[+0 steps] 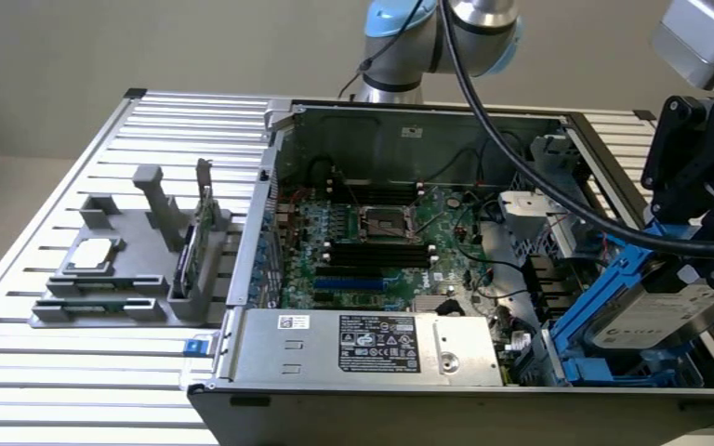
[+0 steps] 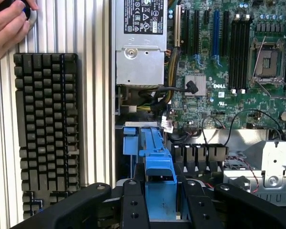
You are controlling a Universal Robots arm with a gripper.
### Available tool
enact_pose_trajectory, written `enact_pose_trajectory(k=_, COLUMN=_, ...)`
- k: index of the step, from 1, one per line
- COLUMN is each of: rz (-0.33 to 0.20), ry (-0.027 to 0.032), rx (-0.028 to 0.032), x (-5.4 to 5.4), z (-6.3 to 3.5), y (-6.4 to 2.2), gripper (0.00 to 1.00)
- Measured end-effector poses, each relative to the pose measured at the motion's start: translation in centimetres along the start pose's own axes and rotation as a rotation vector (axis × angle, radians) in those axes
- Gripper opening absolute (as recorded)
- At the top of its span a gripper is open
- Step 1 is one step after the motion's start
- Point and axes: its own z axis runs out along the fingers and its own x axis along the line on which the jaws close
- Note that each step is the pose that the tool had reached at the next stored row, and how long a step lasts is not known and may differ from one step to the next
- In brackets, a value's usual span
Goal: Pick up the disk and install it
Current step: 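Insert the disk into the insertion slot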
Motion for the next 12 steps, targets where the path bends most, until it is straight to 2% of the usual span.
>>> enact_pose_trajectory(k=7, rz=-0.009, ry=-0.0032, rx=-0.0004, x=0.01, z=0.03, y=0.13, gripper=0.33)
enact_pose_trajectory(k=12, rz=-0.017, ry=-0.0078, rx=-0.0008, x=0.02, z=0.36, y=0.15, gripper=0.33)
